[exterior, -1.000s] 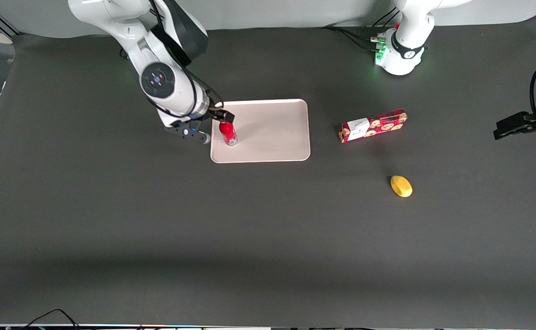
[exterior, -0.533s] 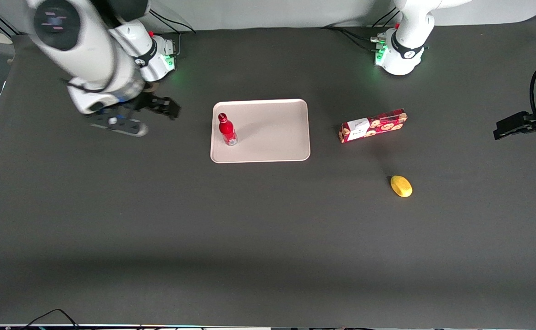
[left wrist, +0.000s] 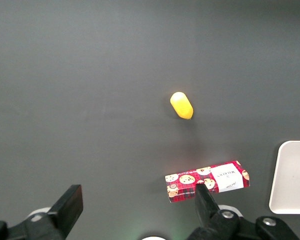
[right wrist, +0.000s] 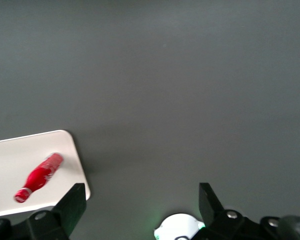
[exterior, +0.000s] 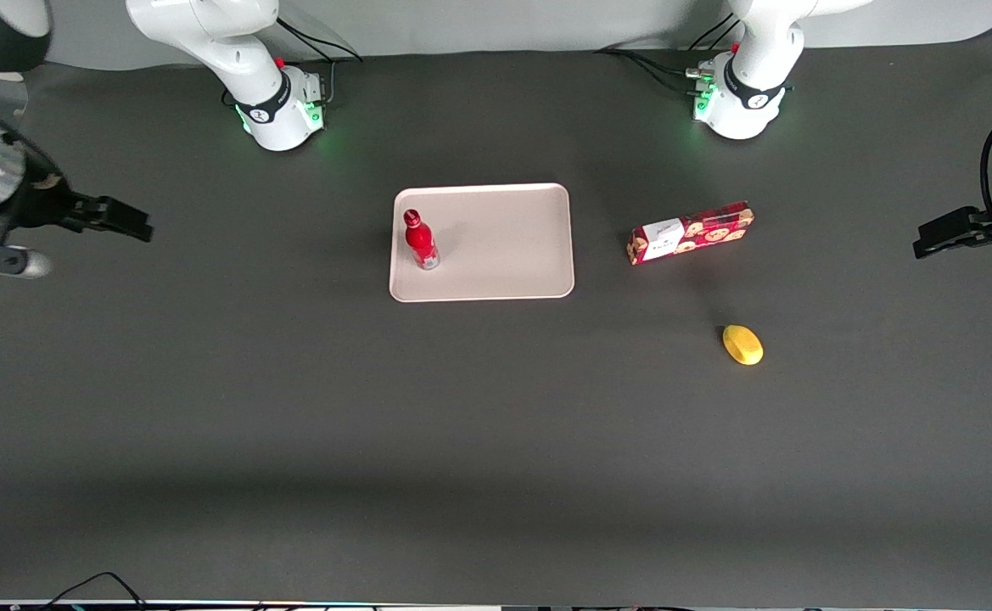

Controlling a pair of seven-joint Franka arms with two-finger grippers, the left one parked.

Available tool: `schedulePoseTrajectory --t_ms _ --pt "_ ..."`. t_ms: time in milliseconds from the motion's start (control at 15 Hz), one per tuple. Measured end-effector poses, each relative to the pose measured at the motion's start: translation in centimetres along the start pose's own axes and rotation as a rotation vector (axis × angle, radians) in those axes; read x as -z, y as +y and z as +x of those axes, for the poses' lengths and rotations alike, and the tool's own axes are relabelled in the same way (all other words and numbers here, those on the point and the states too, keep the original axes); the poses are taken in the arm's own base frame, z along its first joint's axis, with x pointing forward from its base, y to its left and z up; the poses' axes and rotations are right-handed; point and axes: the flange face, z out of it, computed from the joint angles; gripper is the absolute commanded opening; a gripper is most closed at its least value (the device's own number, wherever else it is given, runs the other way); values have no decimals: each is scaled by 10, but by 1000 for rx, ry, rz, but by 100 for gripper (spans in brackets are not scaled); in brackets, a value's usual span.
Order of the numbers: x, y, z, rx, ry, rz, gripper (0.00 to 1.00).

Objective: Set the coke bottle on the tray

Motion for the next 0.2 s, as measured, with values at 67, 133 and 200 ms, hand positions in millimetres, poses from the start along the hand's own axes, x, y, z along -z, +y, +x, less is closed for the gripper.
schedulePoseTrajectory --t_ms 67,133,200 --pt "0 16 4 -2 0 4 100" --pt "0 25 5 0 1 6 100" --pt "1 27 6 0 5 7 100"
